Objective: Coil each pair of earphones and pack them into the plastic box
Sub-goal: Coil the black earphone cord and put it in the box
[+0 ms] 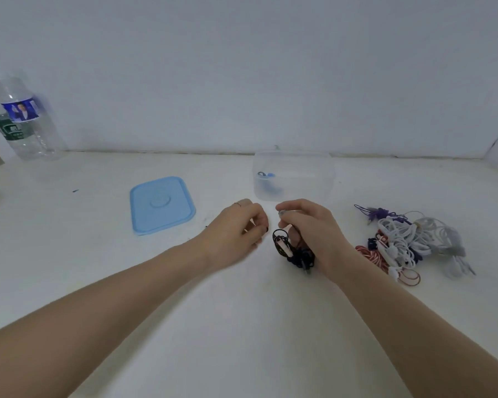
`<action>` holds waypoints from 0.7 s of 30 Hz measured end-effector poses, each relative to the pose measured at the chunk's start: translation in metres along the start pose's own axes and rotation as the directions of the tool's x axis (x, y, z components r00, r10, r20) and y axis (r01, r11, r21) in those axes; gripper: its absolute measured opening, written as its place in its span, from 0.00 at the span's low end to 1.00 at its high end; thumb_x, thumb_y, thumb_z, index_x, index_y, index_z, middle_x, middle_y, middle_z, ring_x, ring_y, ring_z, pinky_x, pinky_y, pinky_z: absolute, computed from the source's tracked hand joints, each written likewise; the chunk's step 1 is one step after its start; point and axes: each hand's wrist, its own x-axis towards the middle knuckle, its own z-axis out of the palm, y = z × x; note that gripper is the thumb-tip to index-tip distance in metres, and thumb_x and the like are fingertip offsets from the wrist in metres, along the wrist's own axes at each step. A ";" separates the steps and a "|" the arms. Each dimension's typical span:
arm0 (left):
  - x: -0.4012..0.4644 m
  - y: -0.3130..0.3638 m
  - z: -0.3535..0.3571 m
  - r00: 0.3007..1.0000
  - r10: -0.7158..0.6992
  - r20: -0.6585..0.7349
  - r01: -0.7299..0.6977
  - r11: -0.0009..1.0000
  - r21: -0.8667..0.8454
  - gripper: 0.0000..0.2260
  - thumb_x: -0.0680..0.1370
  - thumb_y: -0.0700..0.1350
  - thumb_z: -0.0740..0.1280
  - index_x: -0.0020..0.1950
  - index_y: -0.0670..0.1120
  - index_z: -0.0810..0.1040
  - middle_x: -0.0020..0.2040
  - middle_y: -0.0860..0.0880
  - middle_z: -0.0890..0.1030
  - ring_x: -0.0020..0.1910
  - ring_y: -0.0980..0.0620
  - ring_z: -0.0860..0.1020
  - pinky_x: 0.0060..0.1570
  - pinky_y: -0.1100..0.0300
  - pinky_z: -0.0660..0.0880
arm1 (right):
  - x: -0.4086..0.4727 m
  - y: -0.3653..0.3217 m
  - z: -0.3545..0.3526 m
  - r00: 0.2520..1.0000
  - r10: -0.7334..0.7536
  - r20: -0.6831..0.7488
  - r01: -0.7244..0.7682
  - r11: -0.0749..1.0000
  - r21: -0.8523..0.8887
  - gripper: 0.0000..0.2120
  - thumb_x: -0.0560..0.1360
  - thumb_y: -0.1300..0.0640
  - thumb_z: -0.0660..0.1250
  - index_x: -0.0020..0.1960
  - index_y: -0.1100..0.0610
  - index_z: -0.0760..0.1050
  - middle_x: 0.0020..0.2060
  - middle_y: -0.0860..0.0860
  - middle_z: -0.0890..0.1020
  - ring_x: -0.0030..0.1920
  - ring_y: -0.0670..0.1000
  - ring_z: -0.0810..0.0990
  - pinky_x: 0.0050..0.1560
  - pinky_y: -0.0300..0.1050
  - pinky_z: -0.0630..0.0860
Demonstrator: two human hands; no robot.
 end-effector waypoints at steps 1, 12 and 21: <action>0.004 -0.001 0.005 1.000 -0.020 -0.022 0.020 1.000 -0.018 0.06 0.81 0.38 0.63 0.47 0.47 0.77 0.48 0.52 0.78 0.41 0.56 0.81 0.42 0.66 0.76 | 0.001 0.000 -0.001 1.000 -0.018 0.015 0.018 1.000 -0.018 0.06 0.77 0.62 0.67 0.52 0.58 0.81 0.34 0.50 0.81 0.25 0.46 0.70 0.29 0.37 0.69; 0.018 -0.011 0.025 0.978 -0.051 -0.200 -0.017 0.945 -0.326 0.06 0.78 0.39 0.68 0.47 0.51 0.78 0.40 0.47 0.80 0.42 0.42 0.77 0.43 0.51 0.76 | 0.010 0.012 -0.008 0.994 -0.096 0.058 0.097 0.995 -0.011 0.06 0.81 0.59 0.63 0.50 0.62 0.74 0.39 0.55 0.87 0.24 0.49 0.72 0.26 0.37 0.69; 0.016 -0.012 0.023 0.977 -0.041 -0.211 -0.034 0.940 -0.339 0.07 0.77 0.38 0.70 0.47 0.51 0.79 0.40 0.56 0.79 0.43 0.45 0.78 0.41 0.66 0.74 | 0.009 0.013 -0.004 0.987 -0.148 0.069 0.153 0.985 -0.073 0.05 0.82 0.58 0.63 0.50 0.60 0.73 0.38 0.53 0.86 0.26 0.50 0.76 0.27 0.40 0.72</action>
